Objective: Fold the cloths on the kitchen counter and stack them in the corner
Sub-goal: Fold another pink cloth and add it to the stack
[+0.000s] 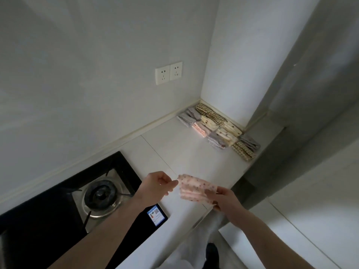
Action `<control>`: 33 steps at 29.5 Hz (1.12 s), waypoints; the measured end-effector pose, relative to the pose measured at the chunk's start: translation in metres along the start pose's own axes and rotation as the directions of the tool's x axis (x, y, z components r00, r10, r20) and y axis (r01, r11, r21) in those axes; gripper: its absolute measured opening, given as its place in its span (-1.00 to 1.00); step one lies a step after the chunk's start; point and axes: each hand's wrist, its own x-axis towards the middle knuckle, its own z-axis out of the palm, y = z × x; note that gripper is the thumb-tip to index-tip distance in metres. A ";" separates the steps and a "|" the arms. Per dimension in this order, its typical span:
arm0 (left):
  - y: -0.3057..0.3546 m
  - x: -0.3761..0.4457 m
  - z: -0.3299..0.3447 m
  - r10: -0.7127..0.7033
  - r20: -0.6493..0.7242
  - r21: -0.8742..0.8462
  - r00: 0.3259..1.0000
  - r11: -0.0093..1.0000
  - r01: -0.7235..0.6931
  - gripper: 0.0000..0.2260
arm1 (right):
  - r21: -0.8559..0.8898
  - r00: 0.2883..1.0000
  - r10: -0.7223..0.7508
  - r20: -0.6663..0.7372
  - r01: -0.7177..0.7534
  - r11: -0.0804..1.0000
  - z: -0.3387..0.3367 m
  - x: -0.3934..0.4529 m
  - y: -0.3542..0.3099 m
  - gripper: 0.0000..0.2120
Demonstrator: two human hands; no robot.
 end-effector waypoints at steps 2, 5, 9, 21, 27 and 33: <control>-0.004 0.004 -0.007 -0.031 -0.033 0.005 0.999 1.000 0.031 -0.77 | 0.043 0.999 0.039 -0.006 -0.038 0.998 -0.012 0.018 -0.003 -0.84; -0.008 0.008 -0.014 -0.060 -0.069 0.067 0.996 0.996 0.065 -0.83 | 0.116 0.990 0.122 -0.074 -0.113 0.987 -0.032 0.053 -0.006 -0.82; -0.008 0.011 -0.009 -0.102 -0.098 0.108 0.990 0.988 0.113 -0.86 | 0.179 0.969 0.184 -0.168 -0.153 0.972 -0.066 0.102 -0.008 -0.78; 0.023 0.044 0.031 -0.120 -0.158 0.226 0.980 0.962 0.154 -0.92 | 0.137 0.902 0.320 -0.291 -0.291 0.947 -0.162 0.220 -0.023 -0.77; 0.034 0.052 0.058 -0.206 -0.226 0.172 0.952 0.954 0.247 -0.93 | -0.020 0.919 0.317 -0.235 -0.330 0.944 -0.183 0.256 -0.016 -0.88; 0.029 0.049 0.087 -0.286 -0.224 0.132 0.932 0.938 0.320 -0.92 | 0.141 0.837 0.321 -0.444 -0.288 0.947 -0.172 0.276 -0.014 -0.47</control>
